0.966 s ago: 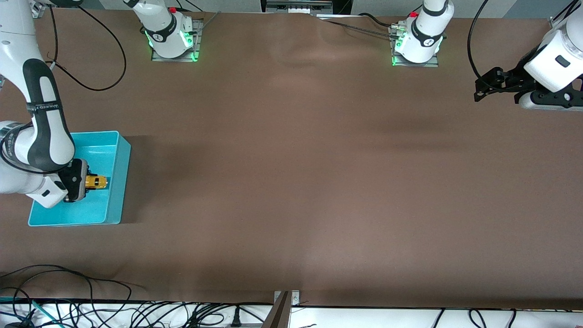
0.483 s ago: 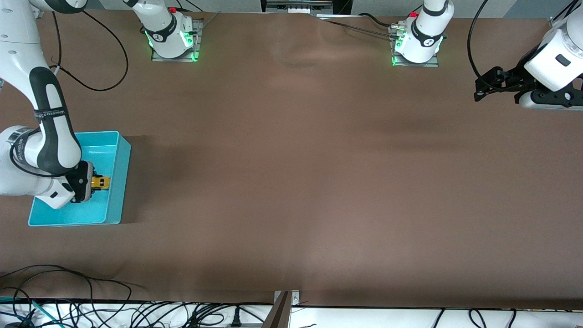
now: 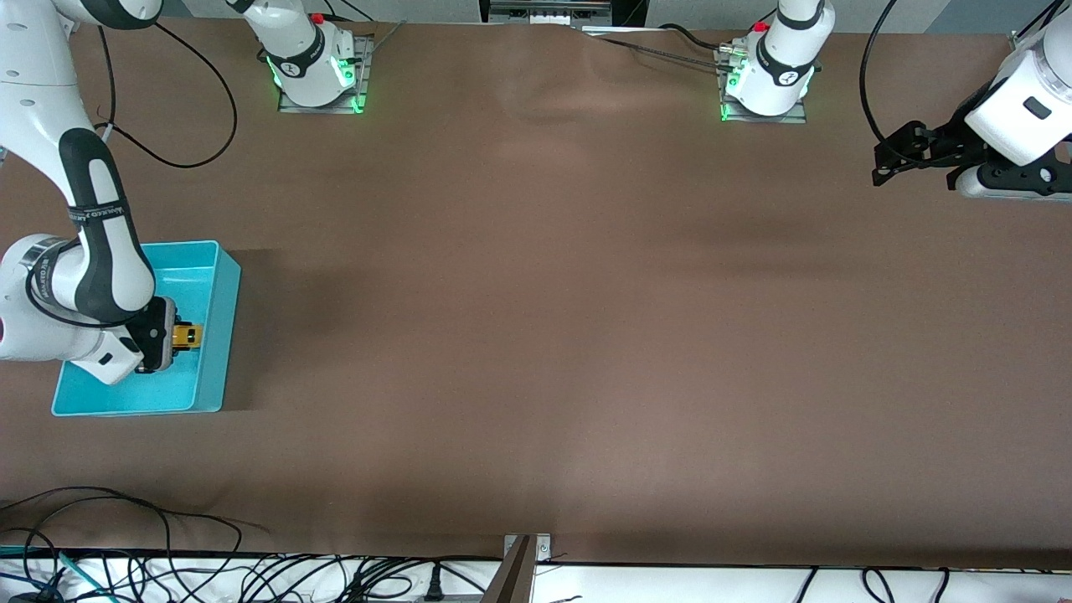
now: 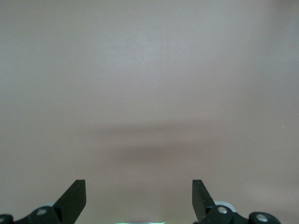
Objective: Wind up and store yellow beetle car
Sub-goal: 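Lower the car into the box and open the right gripper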
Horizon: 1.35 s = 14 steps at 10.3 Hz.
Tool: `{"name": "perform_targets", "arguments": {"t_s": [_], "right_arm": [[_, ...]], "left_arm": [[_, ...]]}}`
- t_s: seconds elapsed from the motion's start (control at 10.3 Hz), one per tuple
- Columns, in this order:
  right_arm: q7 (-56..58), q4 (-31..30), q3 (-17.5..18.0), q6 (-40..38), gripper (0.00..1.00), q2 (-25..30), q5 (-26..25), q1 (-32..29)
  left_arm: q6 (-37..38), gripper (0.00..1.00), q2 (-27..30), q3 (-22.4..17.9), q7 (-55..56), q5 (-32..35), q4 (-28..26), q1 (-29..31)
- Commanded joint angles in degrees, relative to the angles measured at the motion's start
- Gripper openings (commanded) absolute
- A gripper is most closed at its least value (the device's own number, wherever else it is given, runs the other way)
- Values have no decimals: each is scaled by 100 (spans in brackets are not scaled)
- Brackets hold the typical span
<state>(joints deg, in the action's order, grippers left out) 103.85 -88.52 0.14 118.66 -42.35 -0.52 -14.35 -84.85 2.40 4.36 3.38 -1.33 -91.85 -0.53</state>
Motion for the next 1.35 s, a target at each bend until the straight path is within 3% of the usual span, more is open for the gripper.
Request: {"name": "perform_targets", "arguments": {"t_s": [0.0,0.29,0.48,1.26], "right_arm": [[188,19,83,-1,89,-10,26,-147],[294,63,118,-80,100,199,235,-165],[-81,80,110,-360,100,516,482,-147],[-3567,89,171,-1757,100,1834,589,116]], "left_arm": [[92,100,-82,-14,13,-43,176,-18],[92,100,-82,-14,13,-43,176,-9],[92,100,-82,-14,13,-43,176,-18],[101,100,-73,-23,13,-43,176,-9]]}}
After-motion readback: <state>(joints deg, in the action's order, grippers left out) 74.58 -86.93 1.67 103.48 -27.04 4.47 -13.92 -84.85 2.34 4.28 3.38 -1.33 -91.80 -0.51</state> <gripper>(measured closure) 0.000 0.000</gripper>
